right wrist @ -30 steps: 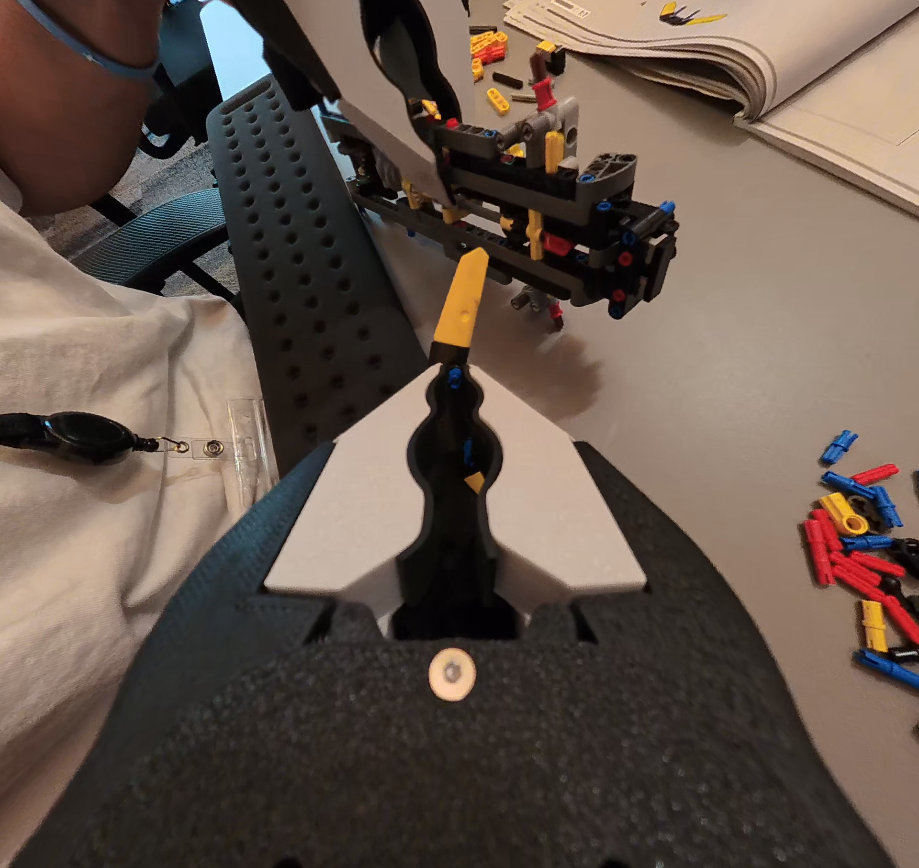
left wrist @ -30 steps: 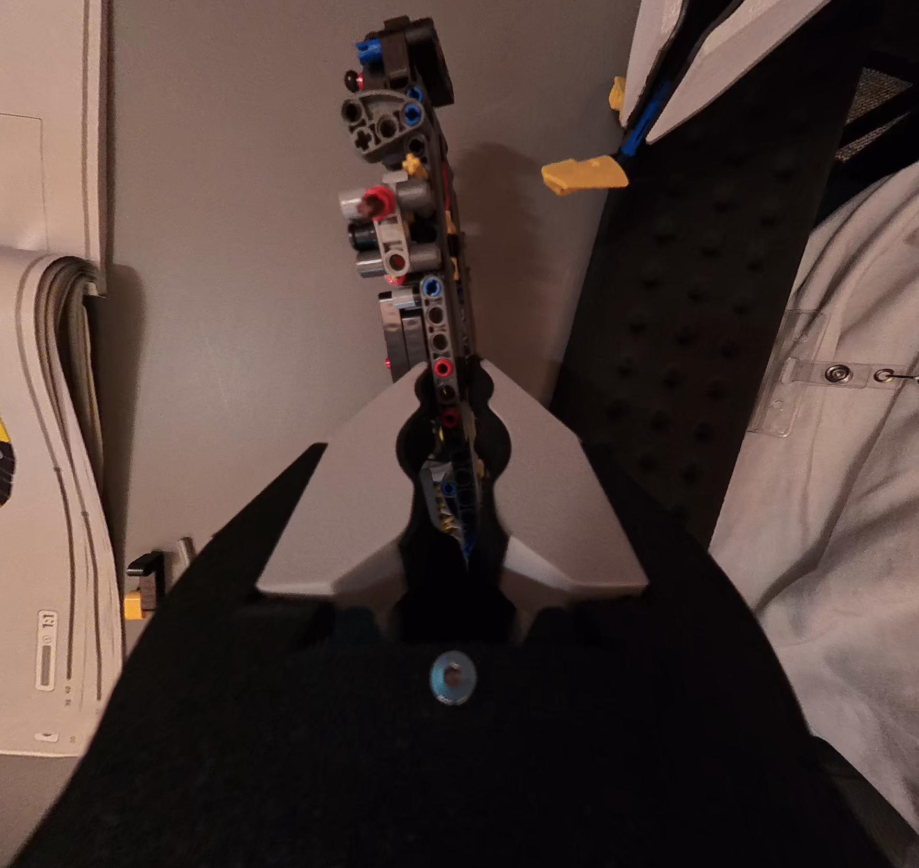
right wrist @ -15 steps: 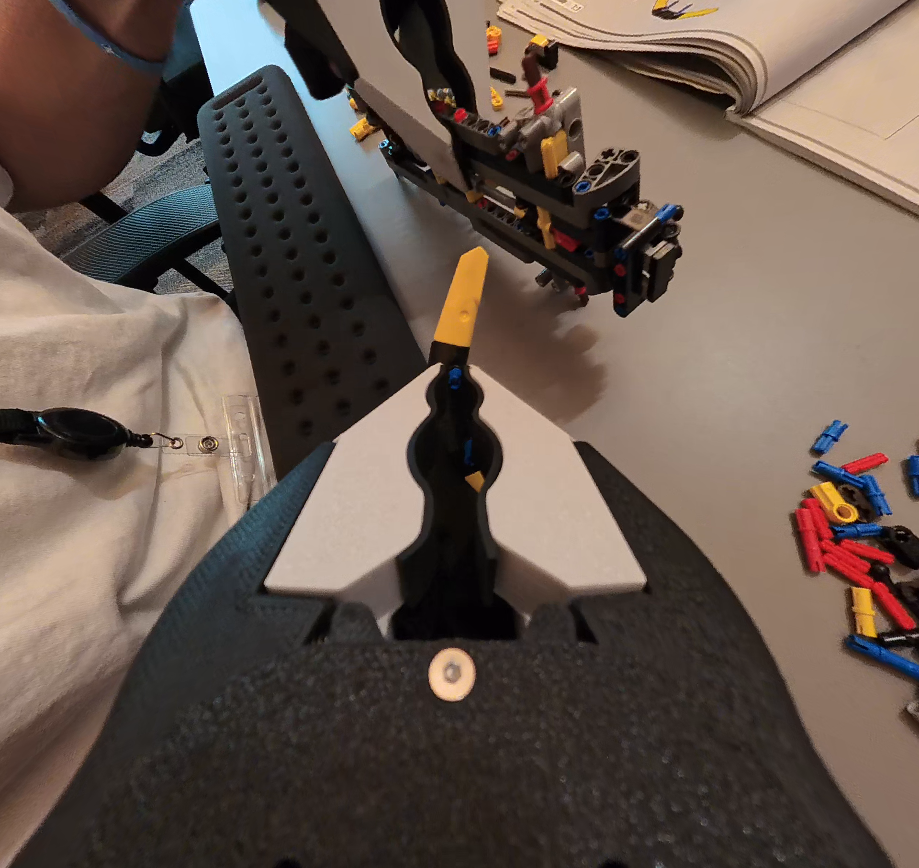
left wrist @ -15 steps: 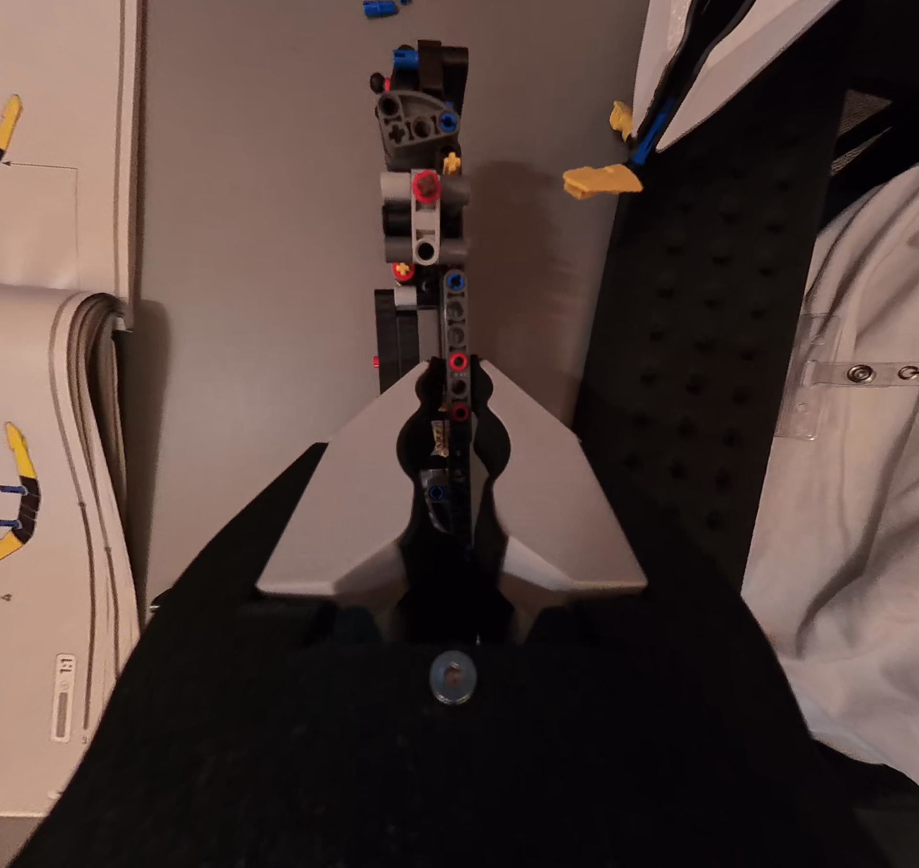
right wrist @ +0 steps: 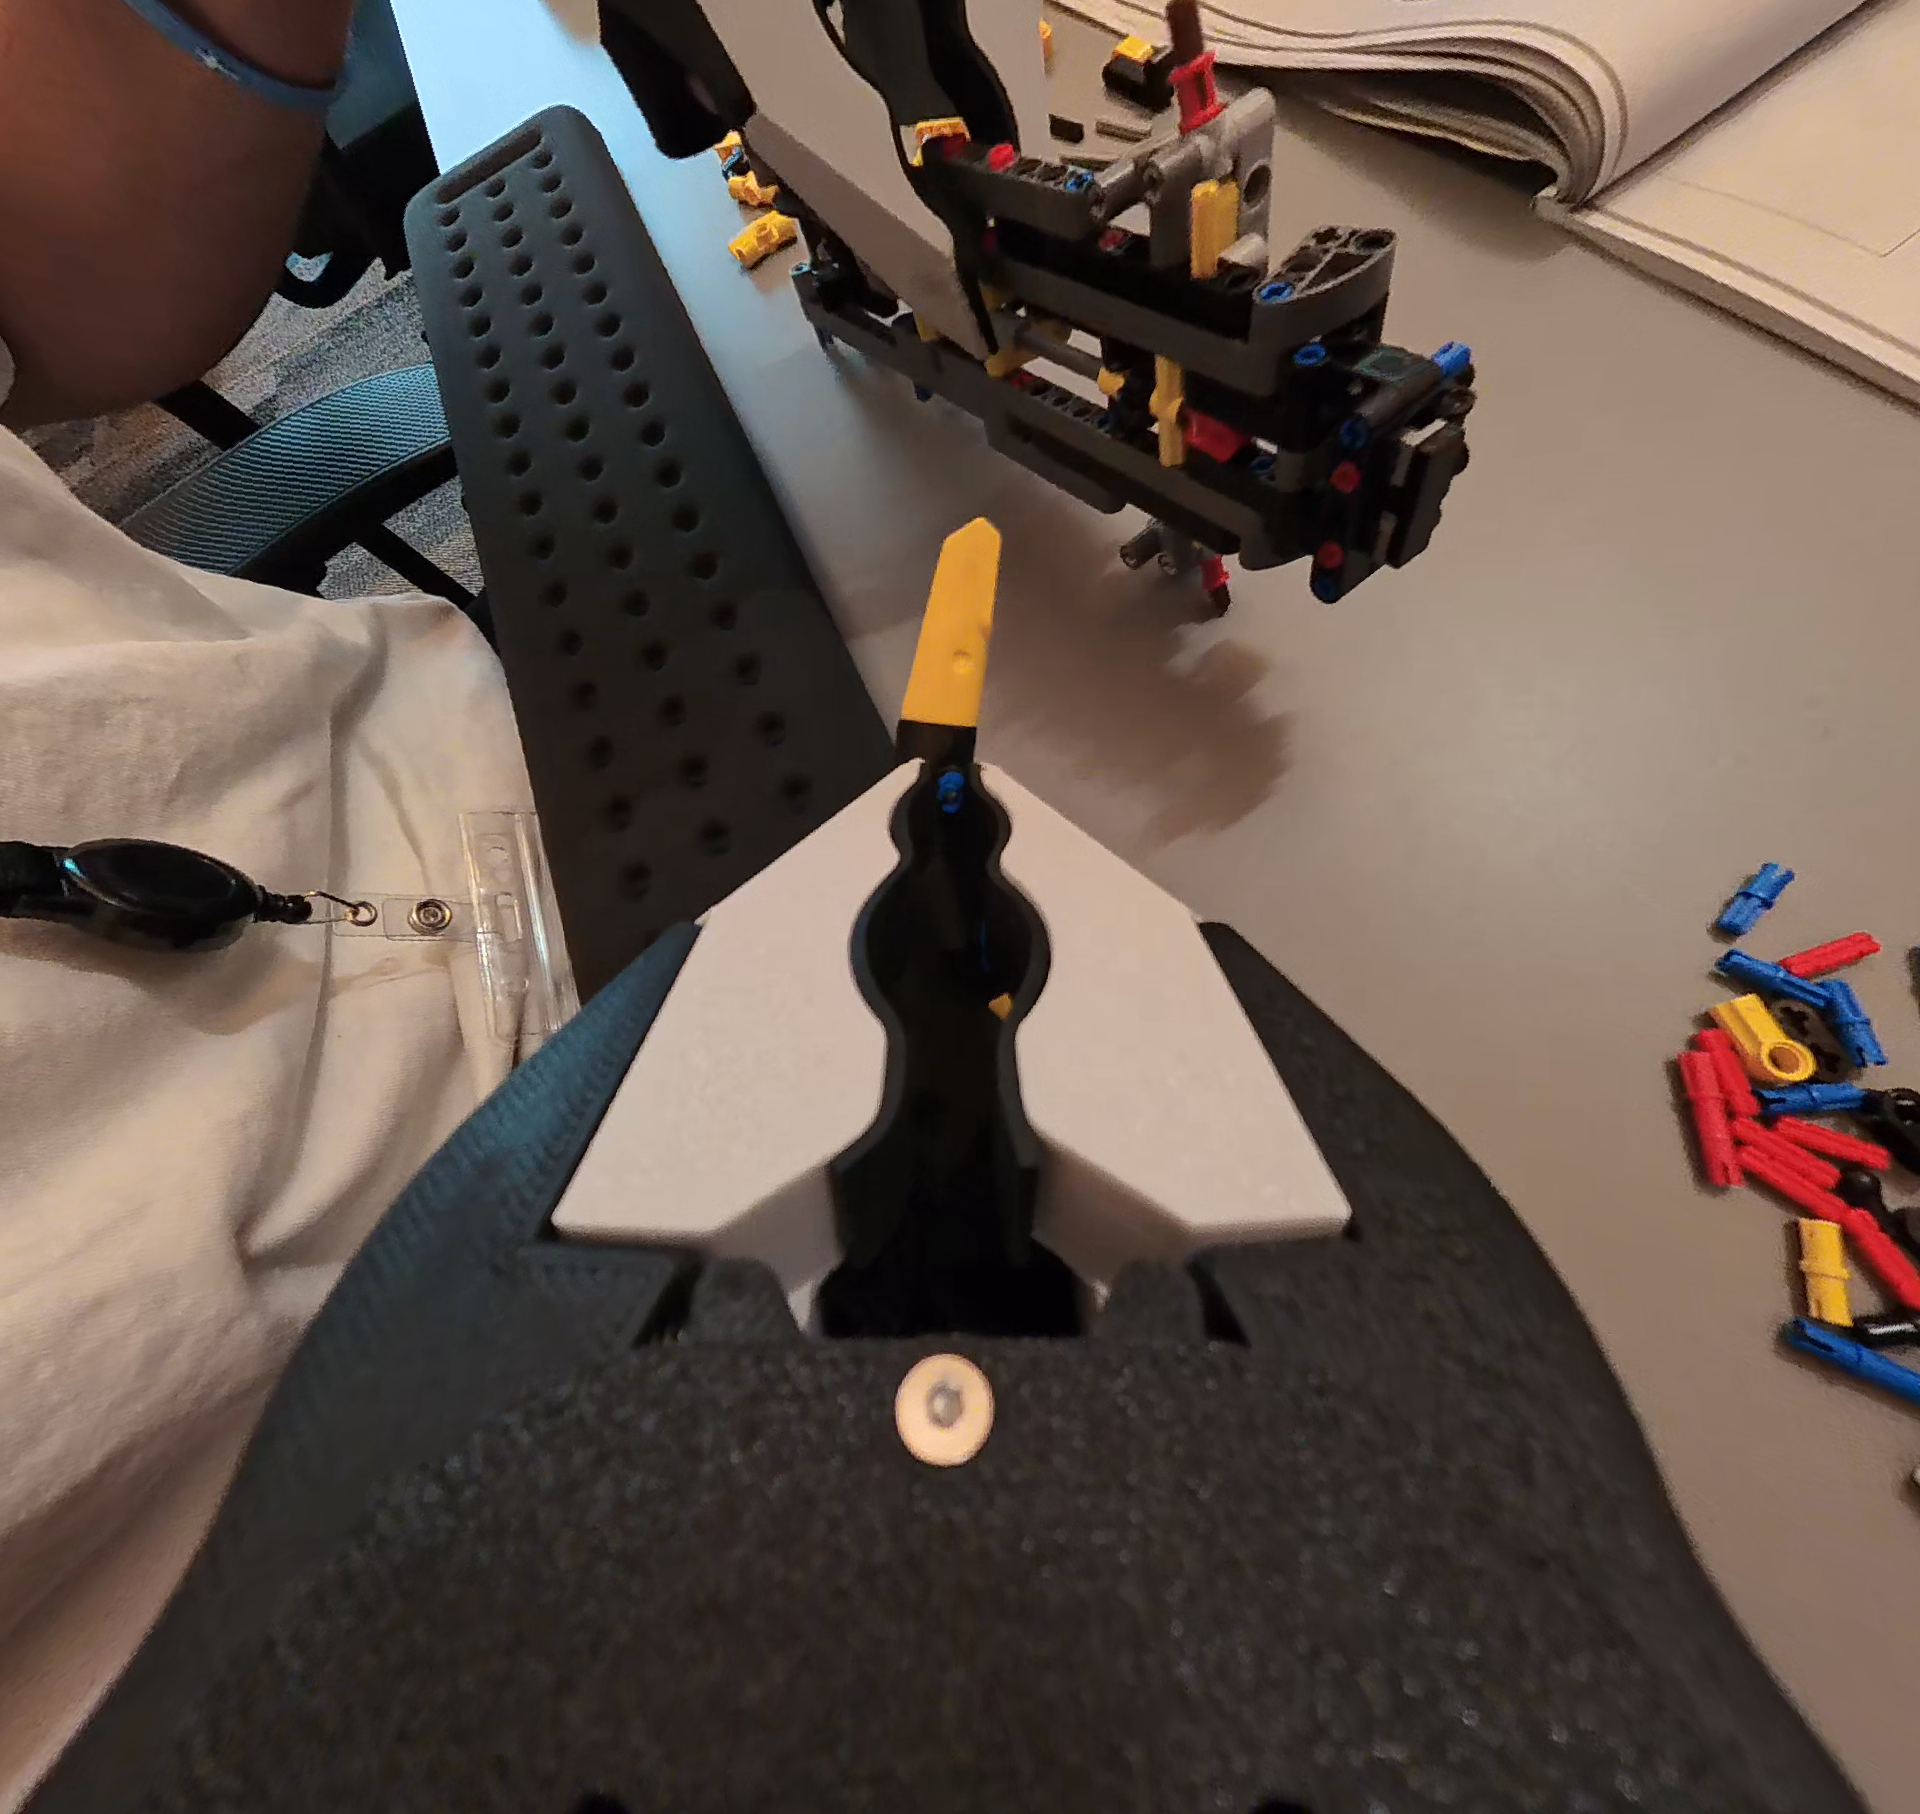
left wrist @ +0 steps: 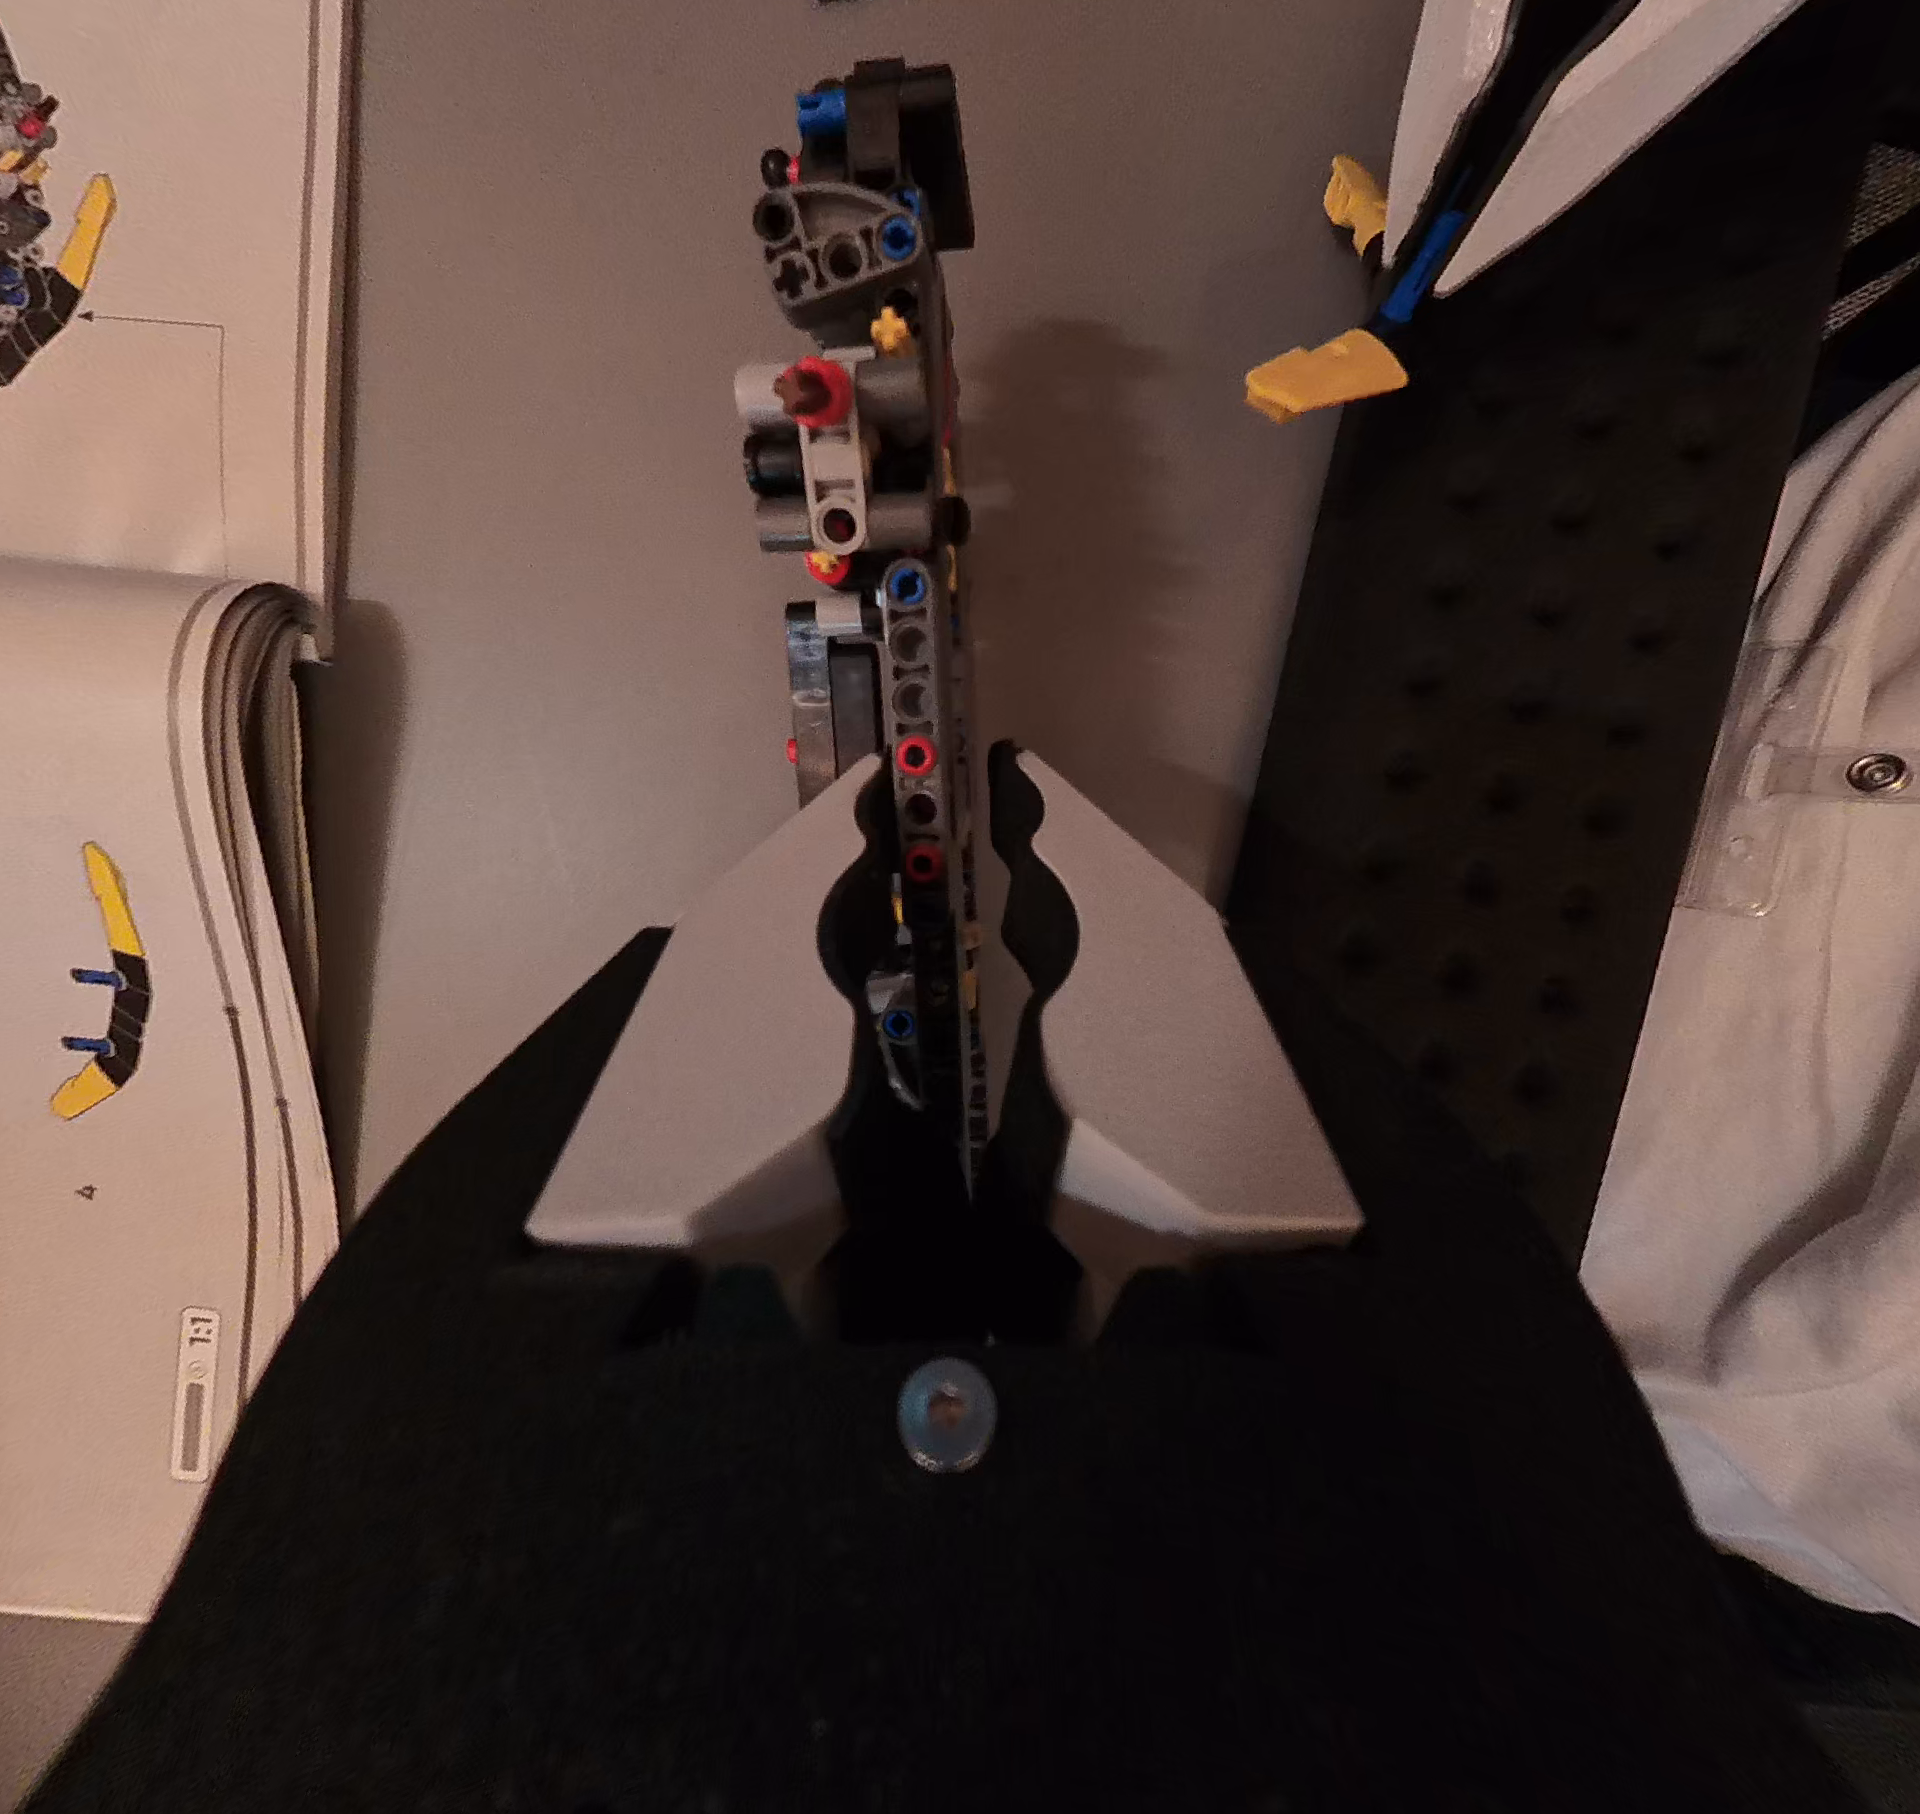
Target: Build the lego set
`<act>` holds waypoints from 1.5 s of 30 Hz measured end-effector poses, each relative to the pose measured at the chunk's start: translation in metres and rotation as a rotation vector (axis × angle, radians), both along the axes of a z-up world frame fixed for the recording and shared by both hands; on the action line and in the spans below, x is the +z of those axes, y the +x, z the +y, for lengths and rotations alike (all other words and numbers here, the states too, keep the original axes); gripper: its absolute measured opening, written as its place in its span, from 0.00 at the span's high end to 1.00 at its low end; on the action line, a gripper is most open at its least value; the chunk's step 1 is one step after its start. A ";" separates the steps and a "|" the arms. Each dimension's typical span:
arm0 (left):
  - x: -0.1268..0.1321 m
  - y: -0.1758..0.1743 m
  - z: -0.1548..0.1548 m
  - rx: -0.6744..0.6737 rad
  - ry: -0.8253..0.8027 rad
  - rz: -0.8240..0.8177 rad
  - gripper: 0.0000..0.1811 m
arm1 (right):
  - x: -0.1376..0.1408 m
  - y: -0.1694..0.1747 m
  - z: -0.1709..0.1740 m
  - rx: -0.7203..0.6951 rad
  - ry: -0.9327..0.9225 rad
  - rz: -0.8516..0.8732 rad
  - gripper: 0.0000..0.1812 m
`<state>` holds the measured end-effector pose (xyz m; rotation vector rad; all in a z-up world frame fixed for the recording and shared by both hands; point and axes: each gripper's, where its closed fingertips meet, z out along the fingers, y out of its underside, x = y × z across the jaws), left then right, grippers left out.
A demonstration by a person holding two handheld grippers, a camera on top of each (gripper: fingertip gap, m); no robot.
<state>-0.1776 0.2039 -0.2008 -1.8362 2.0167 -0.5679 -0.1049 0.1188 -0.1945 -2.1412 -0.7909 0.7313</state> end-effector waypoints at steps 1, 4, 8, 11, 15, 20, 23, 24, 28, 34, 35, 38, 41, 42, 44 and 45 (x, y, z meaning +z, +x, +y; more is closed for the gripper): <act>0.000 0.000 0.000 0.000 0.001 0.001 0.93 | 0.000 0.000 0.000 0.002 -0.001 0.000 0.98; 0.000 -0.001 0.001 0.004 0.009 0.007 0.93 | -0.001 0.000 0.000 0.003 -0.004 -0.004 0.98; -0.001 -0.004 0.004 0.015 0.007 0.013 0.93 | -0.001 0.000 -0.001 0.005 -0.004 -0.006 0.97; -0.001 -0.003 0.006 0.025 -0.006 0.005 0.94 | -0.002 -0.001 -0.001 0.005 -0.007 -0.005 0.97; -0.001 -0.004 0.006 0.020 -0.012 0.005 0.94 | -0.003 -0.001 -0.001 0.007 -0.007 -0.010 0.97; -0.001 -0.003 0.009 0.017 -0.073 -0.006 0.94 | -0.003 -0.001 0.000 0.010 -0.010 -0.005 0.97; -0.002 -0.003 0.011 0.018 -0.128 -0.013 0.94 | -0.004 -0.002 0.000 0.010 -0.012 -0.006 0.97; -0.002 -0.003 0.012 0.018 -0.142 -0.015 0.94 | -0.004 -0.002 0.000 0.010 -0.012 -0.005 0.97; -0.002 -0.002 0.016 0.021 -0.185 -0.026 0.93 | -0.005 -0.001 -0.001 0.006 -0.014 -0.002 0.97; -0.001 0.000 0.022 0.044 -0.233 -0.028 0.95 | -0.005 0.000 0.003 0.000 -0.006 -0.013 0.98; -0.001 0.001 0.022 0.041 -0.226 -0.028 0.95 | -0.006 0.000 0.004 0.000 -0.009 -0.023 0.98; 0.001 0.000 0.024 0.030 -0.180 -0.034 0.96 | -0.016 0.004 0.007 -0.017 -0.030 -0.091 0.98; 0.002 -0.001 0.024 0.019 -0.097 -0.031 0.97 | -0.033 0.021 0.014 -0.066 -0.073 -0.207 0.98; 0.002 -0.001 0.023 0.011 -0.072 -0.029 0.97 | -0.039 0.026 0.016 -0.073 -0.089 -0.247 0.98; 0.002 -0.002 0.017 -0.006 -0.045 -0.026 0.97 | -0.046 0.029 0.020 -0.078 -0.115 -0.264 0.97; 0.002 -0.002 0.014 -0.008 -0.041 -0.023 0.97 | -0.046 0.028 0.022 -0.076 -0.125 -0.246 0.98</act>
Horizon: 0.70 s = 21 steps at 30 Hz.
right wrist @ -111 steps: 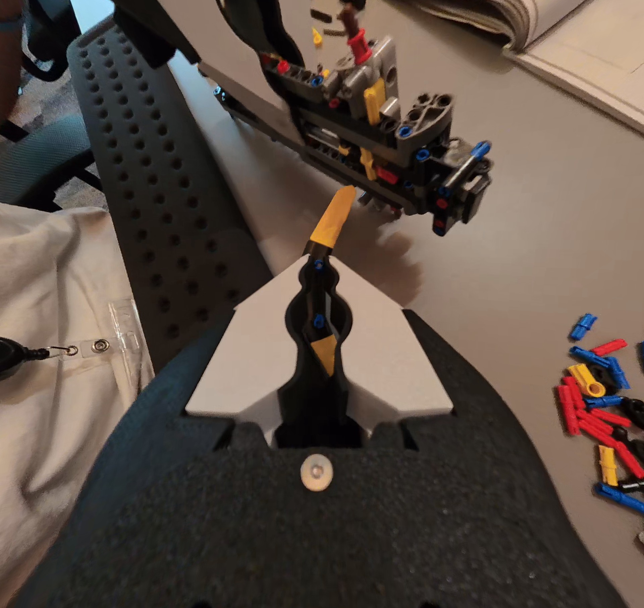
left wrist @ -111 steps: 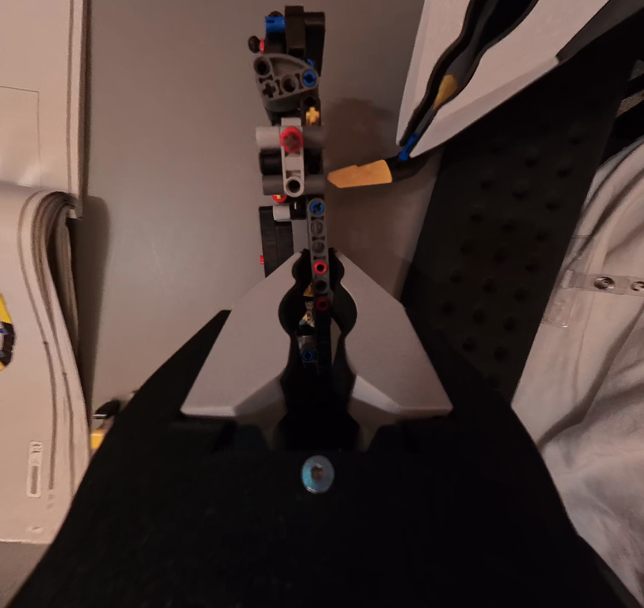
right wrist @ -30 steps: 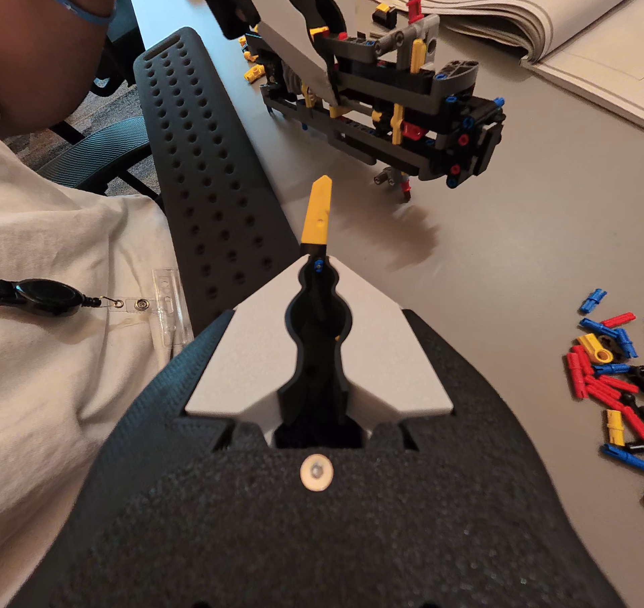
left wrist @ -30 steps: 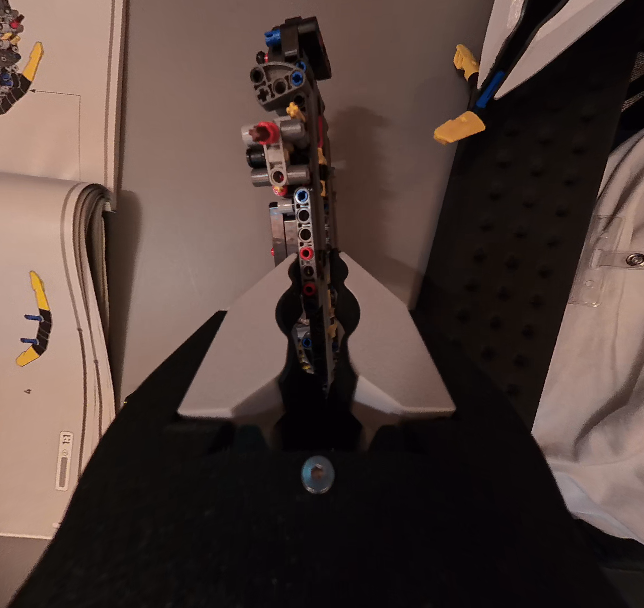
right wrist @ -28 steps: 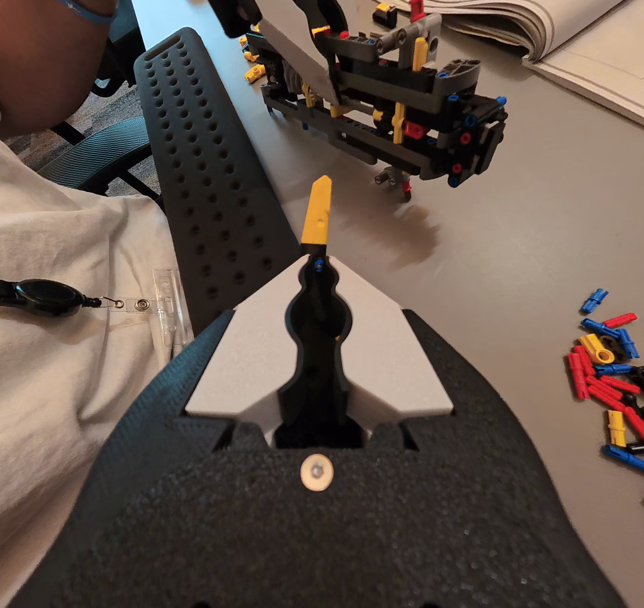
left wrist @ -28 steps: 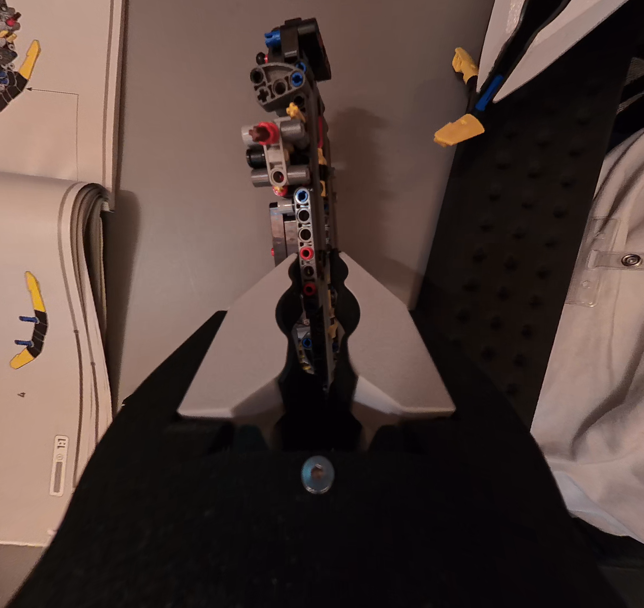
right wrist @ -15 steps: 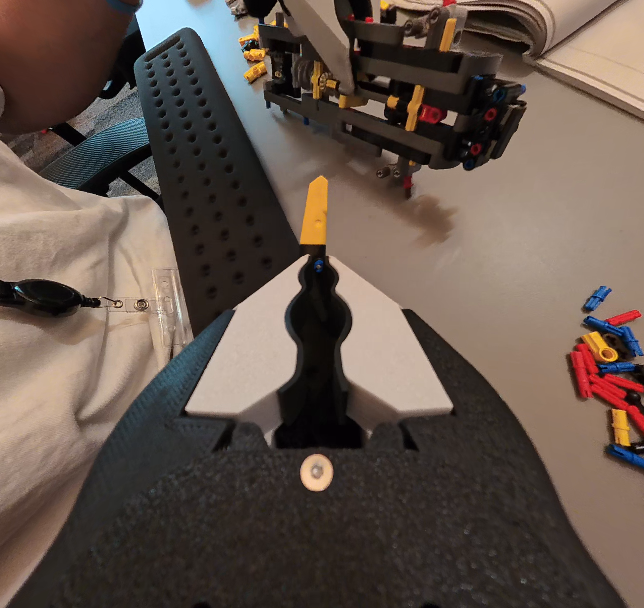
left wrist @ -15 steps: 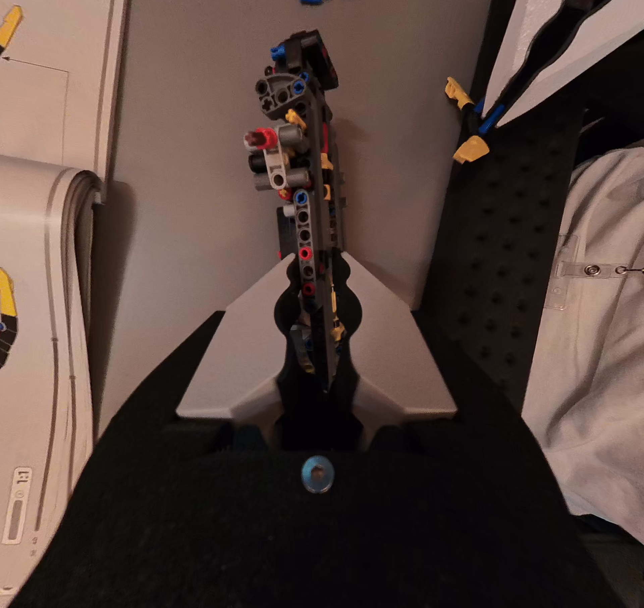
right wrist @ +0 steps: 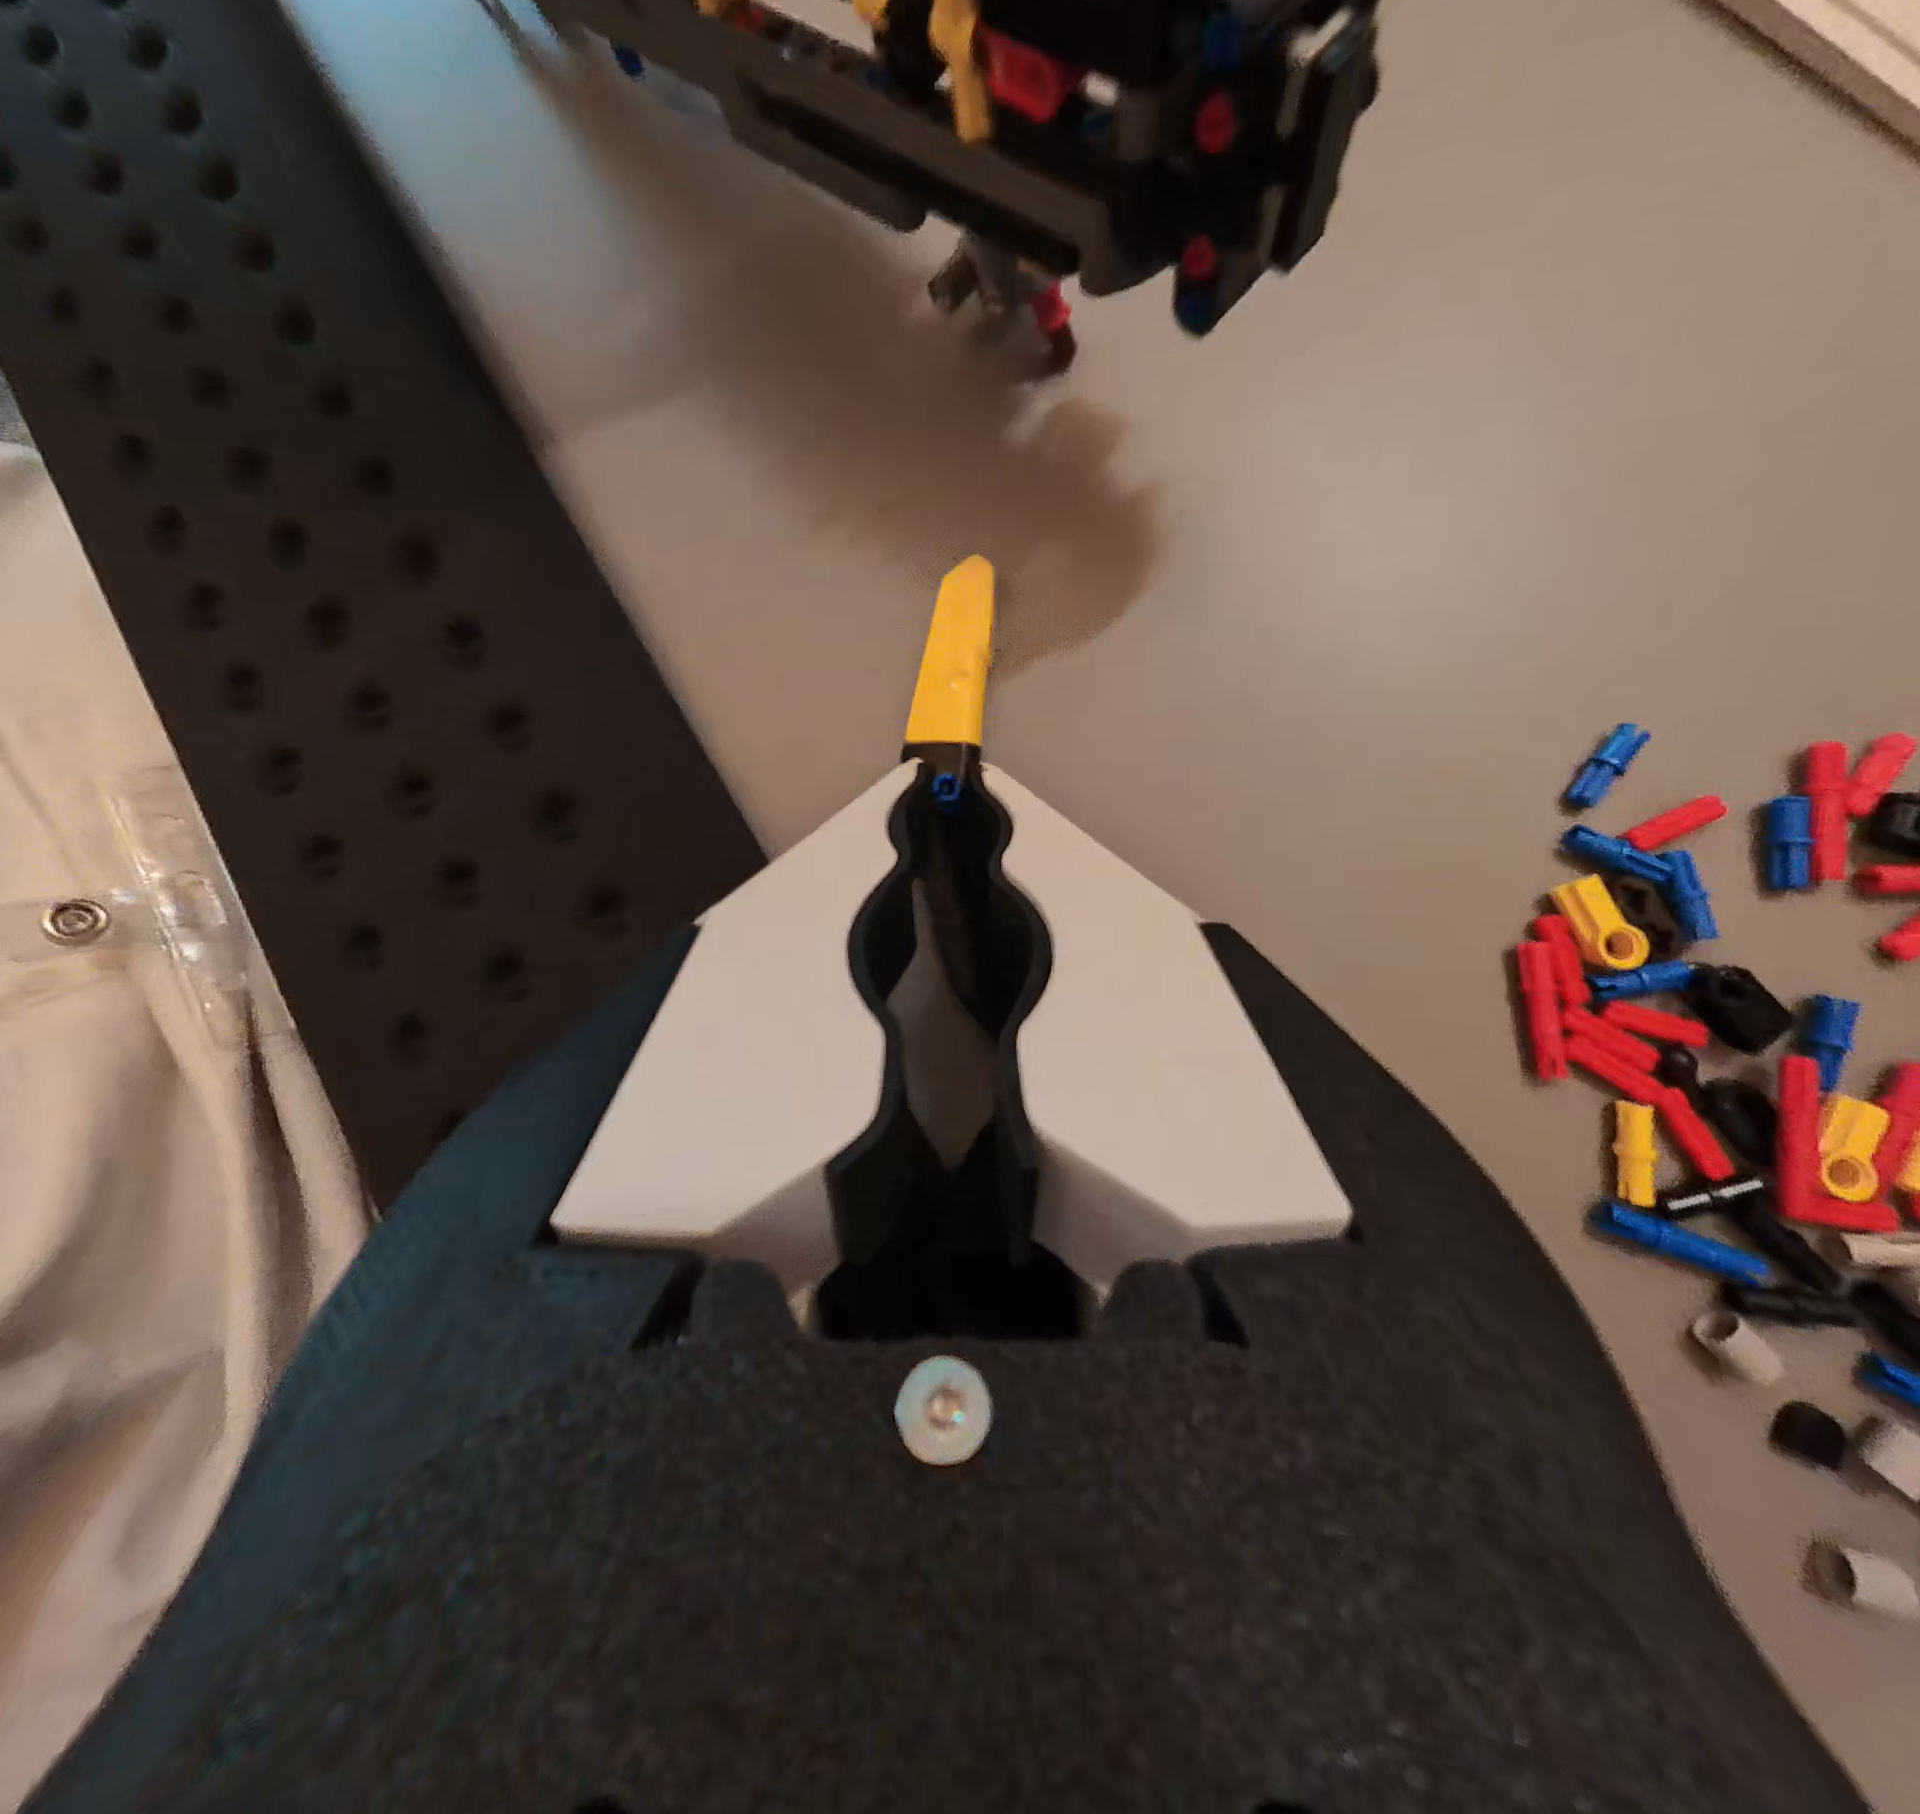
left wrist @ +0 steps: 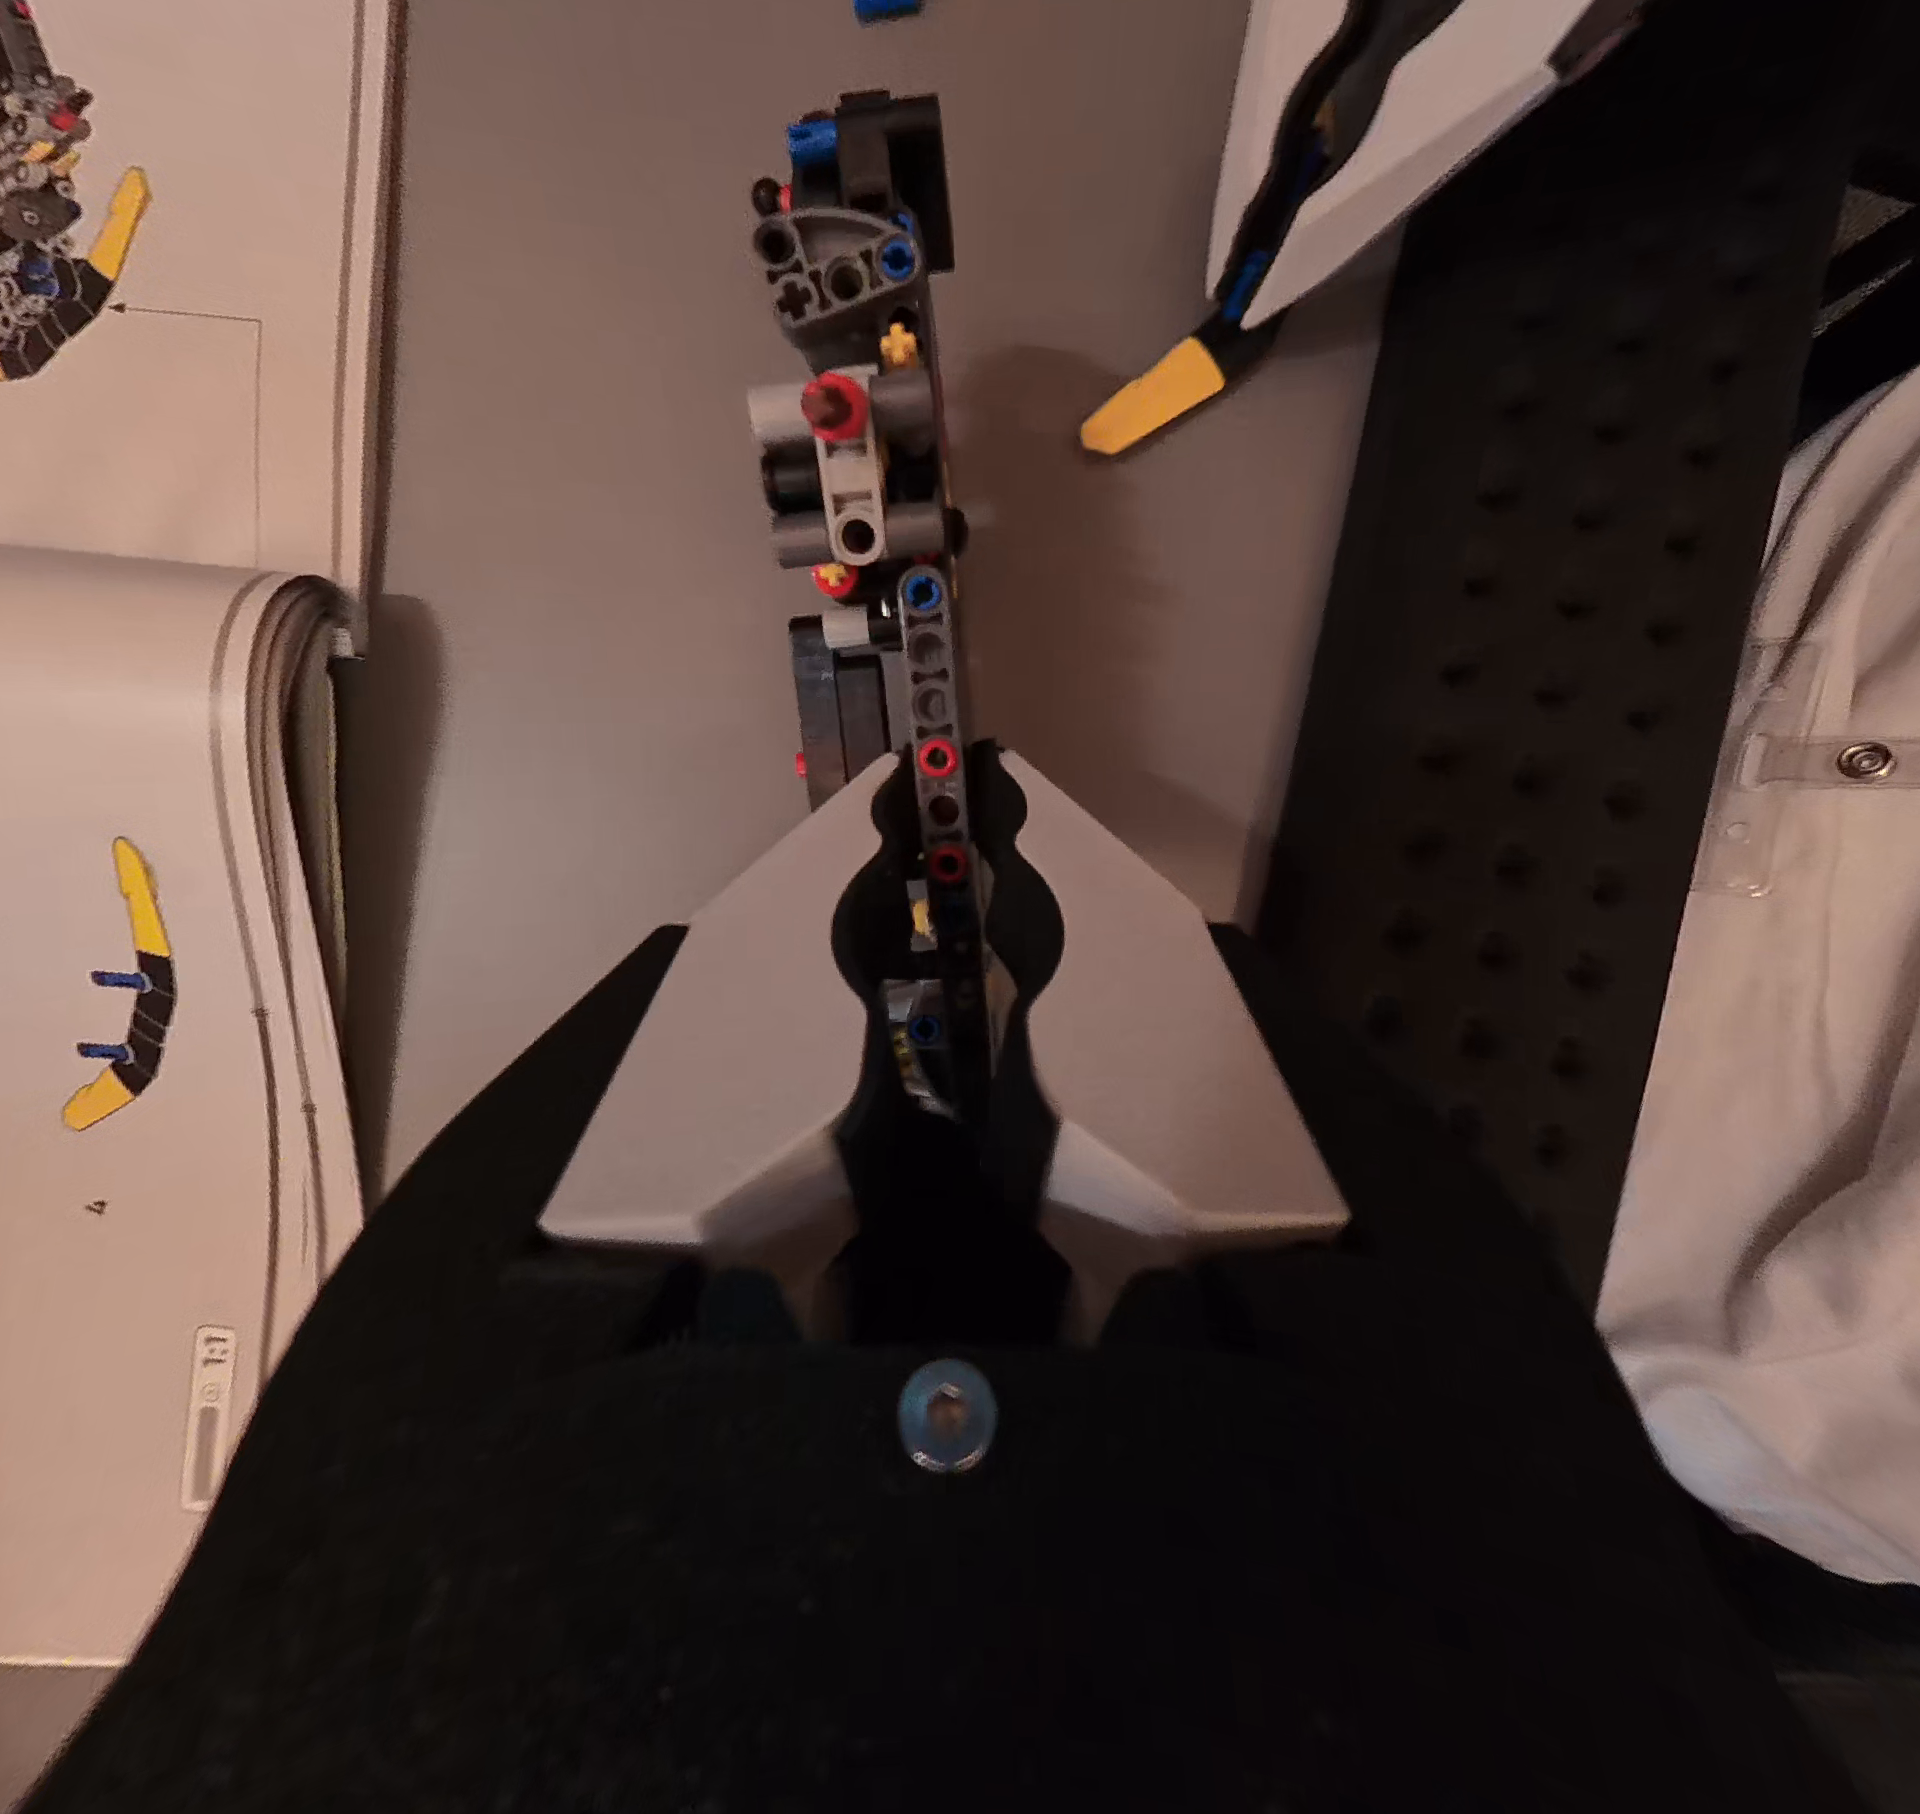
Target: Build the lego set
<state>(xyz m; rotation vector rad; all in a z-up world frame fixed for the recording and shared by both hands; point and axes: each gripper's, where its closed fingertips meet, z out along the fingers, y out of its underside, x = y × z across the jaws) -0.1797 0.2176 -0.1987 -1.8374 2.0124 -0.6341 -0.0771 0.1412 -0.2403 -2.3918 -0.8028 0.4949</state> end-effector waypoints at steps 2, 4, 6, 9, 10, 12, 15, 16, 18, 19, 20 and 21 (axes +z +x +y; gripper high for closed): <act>0.000 0.000 -0.004 0.012 0.005 0.004 0.97 | 0.000 -0.001 0.004 0.007 -0.006 0.009 0.97; 0.000 0.001 -0.005 0.044 0.015 0.009 0.97 | -0.001 -0.001 0.008 0.006 -0.003 -0.001 0.91; 0.000 0.002 -0.005 0.103 0.009 0.008 0.97 | 0.006 -0.002 0.016 -0.009 0.034 0.014 0.83; 0.001 0.007 -0.004 0.213 -0.037 -0.011 0.97 | 0.036 -0.008 0.042 -0.073 0.199 0.093 0.66; 0.001 0.008 -0.005 0.233 -0.048 -0.016 0.97 | 0.047 -0.011 0.051 -0.096 0.259 0.127 0.62; 0.001 0.010 -0.008 0.231 -0.046 -0.021 0.97 | 0.060 -0.012 0.069 -0.143 0.371 0.156 0.56; 0.001 0.012 -0.011 0.203 -0.025 -0.038 0.97 | 0.065 -0.015 0.086 -0.145 0.463 0.197 0.55; 0.001 0.012 -0.012 0.196 -0.024 -0.041 0.97 | 0.061 -0.019 0.088 -0.111 0.446 0.214 0.56; 0.001 0.011 -0.011 0.187 -0.025 -0.041 0.97 | 0.052 -0.023 0.091 -0.058 0.407 0.217 0.58; 0.001 0.011 -0.012 0.175 -0.020 -0.042 0.97 | 0.049 -0.025 0.091 -0.032 0.402 0.222 0.59; 0.001 0.011 -0.013 0.158 -0.008 -0.045 0.97 | 0.048 -0.029 0.091 0.006 0.406 0.243 0.60; 0.001 0.012 -0.014 0.145 0.003 -0.047 0.97 | 0.048 -0.032 0.092 0.022 0.418 0.263 0.61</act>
